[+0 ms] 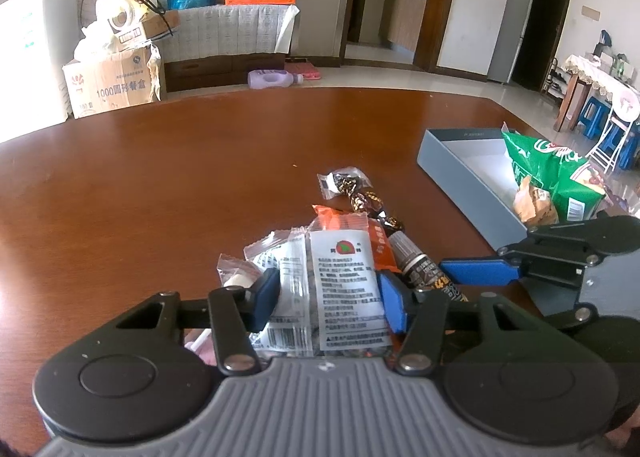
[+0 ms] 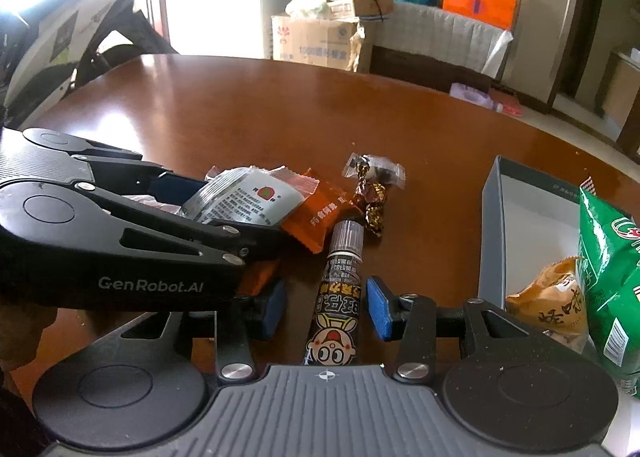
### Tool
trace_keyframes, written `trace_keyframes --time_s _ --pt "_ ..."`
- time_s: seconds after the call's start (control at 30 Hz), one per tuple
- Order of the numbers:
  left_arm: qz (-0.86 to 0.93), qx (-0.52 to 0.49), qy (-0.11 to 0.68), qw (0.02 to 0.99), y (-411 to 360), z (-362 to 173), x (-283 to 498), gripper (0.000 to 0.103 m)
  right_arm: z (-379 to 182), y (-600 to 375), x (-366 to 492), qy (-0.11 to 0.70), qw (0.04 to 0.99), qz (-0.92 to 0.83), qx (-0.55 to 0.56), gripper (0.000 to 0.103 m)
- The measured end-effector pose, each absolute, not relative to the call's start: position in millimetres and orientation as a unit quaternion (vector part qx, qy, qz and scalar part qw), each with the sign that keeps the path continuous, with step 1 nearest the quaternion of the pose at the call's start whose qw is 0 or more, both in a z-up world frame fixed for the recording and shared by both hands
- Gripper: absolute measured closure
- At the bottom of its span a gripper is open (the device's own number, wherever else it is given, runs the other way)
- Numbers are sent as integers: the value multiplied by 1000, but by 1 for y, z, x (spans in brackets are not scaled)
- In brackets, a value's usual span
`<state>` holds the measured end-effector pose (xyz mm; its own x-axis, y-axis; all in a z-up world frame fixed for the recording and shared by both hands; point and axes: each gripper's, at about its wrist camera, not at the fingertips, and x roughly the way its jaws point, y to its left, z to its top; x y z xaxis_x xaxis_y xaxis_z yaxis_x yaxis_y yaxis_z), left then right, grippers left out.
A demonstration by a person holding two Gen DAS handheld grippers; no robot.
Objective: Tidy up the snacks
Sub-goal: 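Grasp white-capped bottle with right gripper while left gripper grasps clear printed packet, then lift the bottle and packet and carry both over the open grey box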
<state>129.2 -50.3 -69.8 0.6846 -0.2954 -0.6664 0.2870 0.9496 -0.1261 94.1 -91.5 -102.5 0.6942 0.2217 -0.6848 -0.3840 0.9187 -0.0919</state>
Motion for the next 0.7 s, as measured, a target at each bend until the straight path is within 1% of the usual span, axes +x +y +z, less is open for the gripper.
trace_keyframes --time_s 0.03,0.07,0.1,0.23,0.7 --pt "-161 -3 364 917 -51 -70 129 50 -103 -92 94 354 913 165 -114 64" --pt "-163 0 364 917 -51 -70 128 50 -103 -93 94 354 914 163 -112 66" --pt "-165 1 364 917 -52 -70 128 51 -102 -94 95 355 914 164 -110 67" --pt "-167 -1 364 916 -51 -69 128 52 -103 -95 94 353 914 166 -112 75" --pt "-156 4 355 922 -50 -64 123 54 -95 -104 90 337 921 171 -95 78"
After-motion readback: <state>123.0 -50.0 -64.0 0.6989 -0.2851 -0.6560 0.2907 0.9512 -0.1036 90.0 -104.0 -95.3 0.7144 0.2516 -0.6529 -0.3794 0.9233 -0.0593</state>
